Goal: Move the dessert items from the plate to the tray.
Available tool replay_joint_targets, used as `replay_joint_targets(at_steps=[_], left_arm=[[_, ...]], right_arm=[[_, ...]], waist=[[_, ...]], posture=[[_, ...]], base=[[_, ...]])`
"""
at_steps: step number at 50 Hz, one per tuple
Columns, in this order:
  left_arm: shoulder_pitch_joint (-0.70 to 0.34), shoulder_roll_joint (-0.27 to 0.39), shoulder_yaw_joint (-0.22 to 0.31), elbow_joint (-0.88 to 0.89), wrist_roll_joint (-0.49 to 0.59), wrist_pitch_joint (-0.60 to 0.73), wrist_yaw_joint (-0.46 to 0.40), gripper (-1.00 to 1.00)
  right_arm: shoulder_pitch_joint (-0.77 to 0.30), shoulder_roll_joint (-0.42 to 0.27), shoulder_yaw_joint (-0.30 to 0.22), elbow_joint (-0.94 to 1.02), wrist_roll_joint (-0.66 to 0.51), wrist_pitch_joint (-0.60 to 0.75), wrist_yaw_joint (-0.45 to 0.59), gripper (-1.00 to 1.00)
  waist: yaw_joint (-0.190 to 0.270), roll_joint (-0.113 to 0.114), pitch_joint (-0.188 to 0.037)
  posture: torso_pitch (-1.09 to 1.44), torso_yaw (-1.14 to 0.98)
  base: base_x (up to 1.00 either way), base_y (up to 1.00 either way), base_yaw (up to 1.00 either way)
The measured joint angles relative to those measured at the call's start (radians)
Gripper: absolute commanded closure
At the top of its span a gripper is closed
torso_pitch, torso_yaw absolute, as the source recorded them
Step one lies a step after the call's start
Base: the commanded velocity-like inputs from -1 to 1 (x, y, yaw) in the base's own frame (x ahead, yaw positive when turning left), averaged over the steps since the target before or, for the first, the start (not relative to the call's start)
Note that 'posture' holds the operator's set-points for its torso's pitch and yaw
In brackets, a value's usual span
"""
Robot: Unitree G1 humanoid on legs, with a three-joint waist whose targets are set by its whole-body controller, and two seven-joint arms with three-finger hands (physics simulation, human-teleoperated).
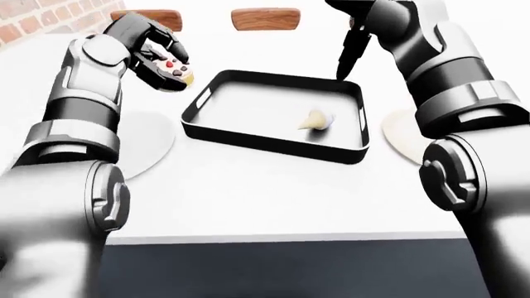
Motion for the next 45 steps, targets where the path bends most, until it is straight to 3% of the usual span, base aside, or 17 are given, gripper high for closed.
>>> replay_joint_targets(at_steps=[19, 32, 33, 35, 36, 45], left_arm=[[-0.03, -0.239, 0.012, 0.081, 0.023, -0.067, 0.017, 0.48], [0.029, -0.315, 0.016, 0.099, 0.028, -0.094, 0.049, 0.37], [0.031, -0.318, 0.019, 0.101, 0.028, -0.094, 0.052, 0.18], [0.035, -0.323, 0.021, 0.103, 0.028, -0.096, 0.055, -0.45], [0.035, -0.324, 0.022, 0.102, 0.027, -0.099, 0.056, -1.0], [0.014, -0.313, 0.031, 0.073, 0.021, -0.121, 0.074, -1.0]], right_arm=[[-0.015, -0.016, -0.007, -0.01, 0.012, 0.037, 0.012, -1.0], [-0.009, -0.029, -0.007, -0.021, 0.02, 0.034, 0.024, -1.0], [-0.008, -0.03, -0.008, -0.022, 0.021, 0.035, 0.025, -1.0], [-0.004, -0.033, -0.007, -0.025, 0.022, 0.036, 0.026, -1.0], [-0.003, -0.034, -0.007, -0.025, 0.022, 0.036, 0.027, -1.0], [0.01, -0.032, -0.007, -0.027, 0.026, 0.039, 0.024, -1.0]], waist=[[0.003, -0.017, 0.004], [0.003, -0.023, 0.003], [0.004, -0.023, 0.003], [0.005, -0.024, 0.003], [0.005, -0.025, 0.004], [0.006, -0.023, -0.006]], posture=[[0.0, 0.0], [0.0, 0.0], [0.0, 0.0], [0.0, 0.0], [0.0, 0.0], [0.0, 0.0]], base=[[0.0, 0.0, 0.0], [0.0, 0.0, 0.0], [0.0, 0.0, 0.0], [0.0, 0.0, 0.0], [0.0, 0.0, 0.0], [0.0, 0.0, 0.0]])
